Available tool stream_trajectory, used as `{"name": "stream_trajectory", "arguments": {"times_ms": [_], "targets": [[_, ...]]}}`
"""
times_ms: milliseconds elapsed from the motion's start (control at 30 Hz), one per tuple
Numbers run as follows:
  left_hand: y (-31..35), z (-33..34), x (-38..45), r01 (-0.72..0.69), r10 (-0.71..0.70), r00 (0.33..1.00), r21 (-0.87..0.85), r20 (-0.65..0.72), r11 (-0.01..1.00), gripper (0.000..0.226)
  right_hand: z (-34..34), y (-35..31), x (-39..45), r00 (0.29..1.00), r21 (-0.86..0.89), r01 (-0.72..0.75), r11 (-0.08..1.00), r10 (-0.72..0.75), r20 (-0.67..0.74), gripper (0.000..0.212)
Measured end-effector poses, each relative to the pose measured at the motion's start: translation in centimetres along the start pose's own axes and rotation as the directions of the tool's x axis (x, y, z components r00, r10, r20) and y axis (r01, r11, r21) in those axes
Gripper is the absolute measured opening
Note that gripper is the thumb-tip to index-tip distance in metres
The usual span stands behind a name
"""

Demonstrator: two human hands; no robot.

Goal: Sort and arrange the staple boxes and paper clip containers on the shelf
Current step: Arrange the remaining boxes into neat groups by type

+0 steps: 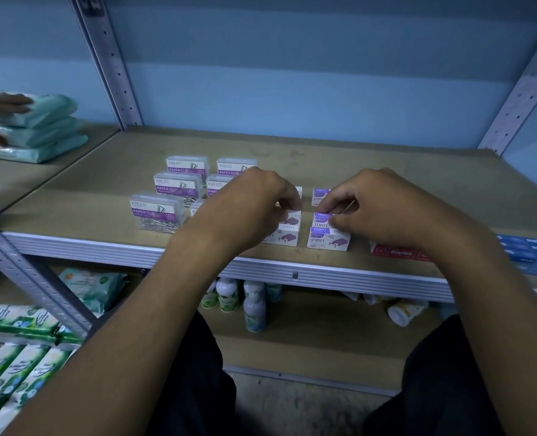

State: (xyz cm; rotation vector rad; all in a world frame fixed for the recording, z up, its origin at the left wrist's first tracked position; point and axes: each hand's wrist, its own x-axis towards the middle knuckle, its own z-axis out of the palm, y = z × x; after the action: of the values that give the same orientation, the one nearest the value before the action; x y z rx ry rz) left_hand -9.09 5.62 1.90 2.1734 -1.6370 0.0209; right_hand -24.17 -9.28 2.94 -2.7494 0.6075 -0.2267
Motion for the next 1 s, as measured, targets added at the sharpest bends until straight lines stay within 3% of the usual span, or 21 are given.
{"name": "stream_trajectory", "arguments": {"times_ms": [467, 633, 700, 800, 900, 1000], "targets": [[0.3, 0.0, 0.0, -0.004, 0.0, 0.996, 0.049, 0.089, 0.999, 0.028, 0.5, 0.0, 0.1, 0.999, 0.0, 0.009, 1.0, -0.009, 0.054, 0.034], [0.7, -0.5, -0.3, 0.002, -0.004, 0.998, 0.025, 0.058, 1.0, 0.03, 0.2, 0.1, -0.1, 0.997, 0.013, -0.003, 1.0, 0.002, 0.08, 0.027], [0.8, -0.8, -0.6, 0.003, -0.006, 0.994, 0.032, 0.108, 0.999, 0.039, 0.2, 0.0, -0.2, 0.996, 0.008, 0.01, 1.0, -0.011, 0.093, 0.024], [1.0, -0.8, -0.8, -0.013, -0.004, 0.984, 0.093, 0.176, 0.996, 0.053, 0.3, -0.2, -0.3, 0.993, -0.05, 0.032, 0.998, -0.027, 0.114, 0.041], [1.0, -0.8, -0.5, -0.02, -0.001, 0.983, 0.116, 0.185, 0.993, 0.048, 0.2, -0.3, -0.3, 0.993, -0.053, 0.015, 0.998, -0.009, 0.117, 0.049], [0.9, -0.8, -0.2, 0.01, -0.024, 0.983, 0.077, 0.179, 0.997, 0.04, 0.3, -0.4, -0.2, 0.995, -0.062, 0.018, 0.998, -0.012, 0.104, 0.041]]}}
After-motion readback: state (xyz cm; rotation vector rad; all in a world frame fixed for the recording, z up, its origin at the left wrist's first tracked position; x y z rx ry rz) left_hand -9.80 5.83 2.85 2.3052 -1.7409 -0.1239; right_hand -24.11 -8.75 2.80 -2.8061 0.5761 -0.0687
